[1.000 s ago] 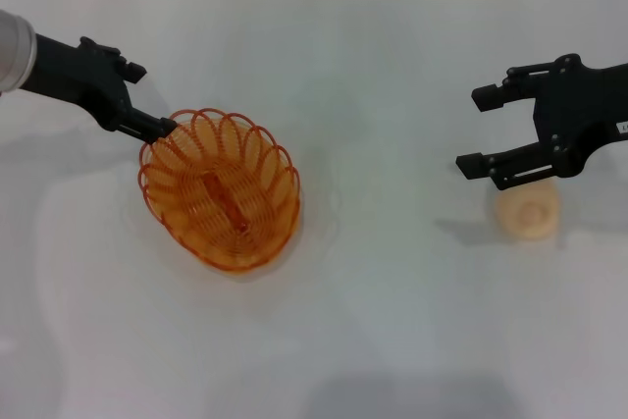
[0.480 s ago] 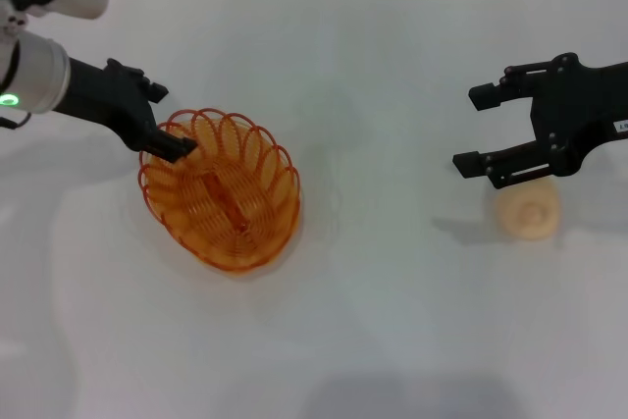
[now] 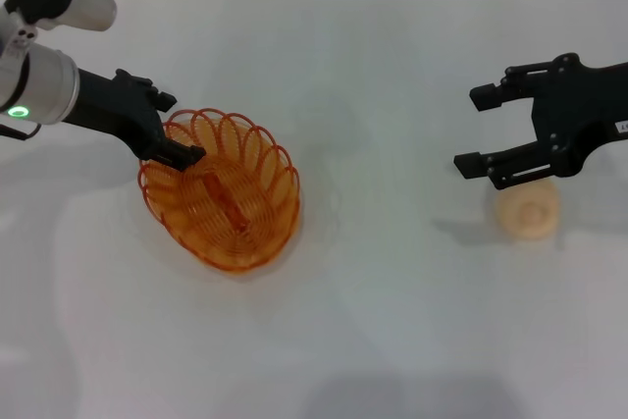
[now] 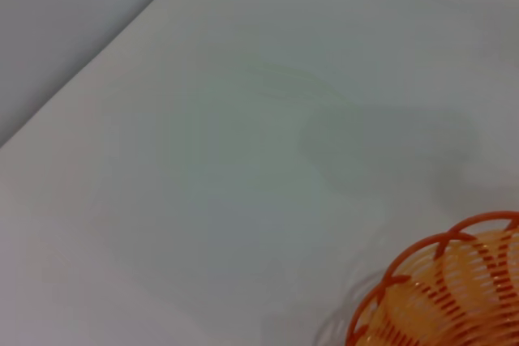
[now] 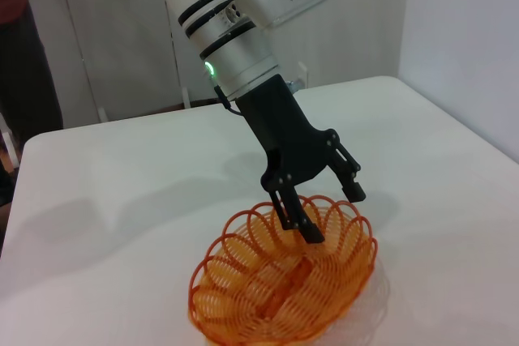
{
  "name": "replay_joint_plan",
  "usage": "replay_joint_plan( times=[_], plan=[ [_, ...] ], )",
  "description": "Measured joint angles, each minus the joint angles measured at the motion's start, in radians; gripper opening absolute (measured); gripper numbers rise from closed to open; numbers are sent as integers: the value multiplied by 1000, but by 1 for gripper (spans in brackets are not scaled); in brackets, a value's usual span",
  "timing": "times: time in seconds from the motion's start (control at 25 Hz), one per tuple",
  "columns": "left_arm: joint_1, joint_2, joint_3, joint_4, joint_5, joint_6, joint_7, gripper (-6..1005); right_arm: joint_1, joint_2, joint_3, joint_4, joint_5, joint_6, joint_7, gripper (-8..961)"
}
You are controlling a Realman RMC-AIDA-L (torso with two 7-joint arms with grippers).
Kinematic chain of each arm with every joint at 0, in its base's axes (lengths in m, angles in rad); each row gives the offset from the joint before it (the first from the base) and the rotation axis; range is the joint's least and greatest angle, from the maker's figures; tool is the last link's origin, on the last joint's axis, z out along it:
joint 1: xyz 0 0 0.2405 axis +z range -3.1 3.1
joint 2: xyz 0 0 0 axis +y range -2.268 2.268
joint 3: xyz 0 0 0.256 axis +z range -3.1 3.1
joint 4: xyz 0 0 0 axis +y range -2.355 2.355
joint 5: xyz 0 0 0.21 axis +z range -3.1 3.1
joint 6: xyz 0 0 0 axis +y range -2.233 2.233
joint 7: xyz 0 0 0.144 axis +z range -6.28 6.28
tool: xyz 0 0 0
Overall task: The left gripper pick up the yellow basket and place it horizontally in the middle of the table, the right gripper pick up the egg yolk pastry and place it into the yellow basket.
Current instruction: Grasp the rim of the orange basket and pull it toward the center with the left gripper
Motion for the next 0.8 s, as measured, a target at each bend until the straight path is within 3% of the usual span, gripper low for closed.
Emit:
replay_joint_plan(
  times=[0.24, 0.6, 0.8],
  plan=[
    [3, 0, -4, -12, -2, -9, -1, 885, 0, 0, 0, -1, 0, -3, 1, 814],
    [11, 0, -2, -17, -12, -28, 2, 625, 3, 0, 0, -2, 0, -5, 12, 814],
    [14, 0, -2, -23, -15, -33, 7, 617, 3, 0, 0, -8, 0, -6, 13, 814]
  ],
)
